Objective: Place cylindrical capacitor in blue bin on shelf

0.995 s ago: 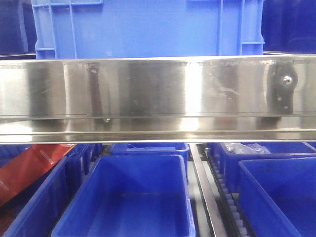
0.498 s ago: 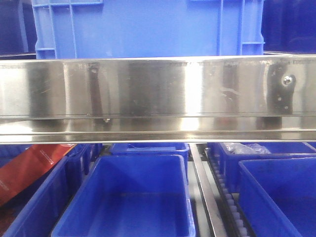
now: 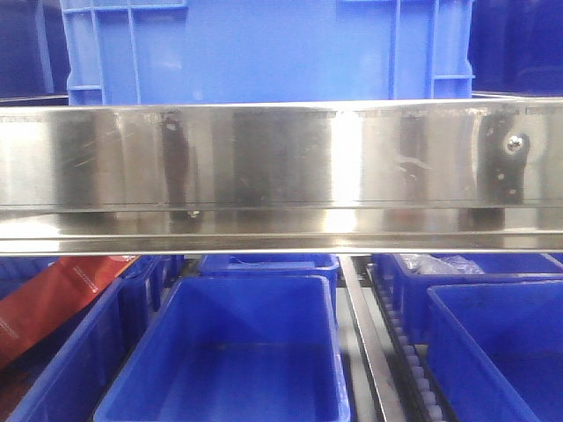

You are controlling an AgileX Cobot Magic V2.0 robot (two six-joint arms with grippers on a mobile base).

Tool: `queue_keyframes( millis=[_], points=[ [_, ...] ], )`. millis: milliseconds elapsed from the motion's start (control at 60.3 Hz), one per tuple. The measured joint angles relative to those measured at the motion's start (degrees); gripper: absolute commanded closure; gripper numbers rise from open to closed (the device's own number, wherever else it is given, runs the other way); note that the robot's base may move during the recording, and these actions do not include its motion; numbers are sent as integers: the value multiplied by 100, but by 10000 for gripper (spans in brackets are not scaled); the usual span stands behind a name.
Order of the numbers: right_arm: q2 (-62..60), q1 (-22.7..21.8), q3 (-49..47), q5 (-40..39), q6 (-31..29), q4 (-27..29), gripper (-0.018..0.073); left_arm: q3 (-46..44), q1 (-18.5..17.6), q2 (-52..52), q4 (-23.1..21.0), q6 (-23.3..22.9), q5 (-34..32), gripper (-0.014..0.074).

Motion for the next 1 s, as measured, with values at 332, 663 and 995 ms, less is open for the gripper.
queue_keyframes(
  millis=[332,663,995],
  points=[
    [0,0,0,0,0,0,713,2828,1123,-1972,26,0,-1918,708],
    [-25,0,0,-12,0,-9,713,4766,1294,-2539,-107,0,-3387,708],
    [-25,0,0,-12,0,-9,713,4790,1294,-2550,-128,0,-3708,708]
  ],
)
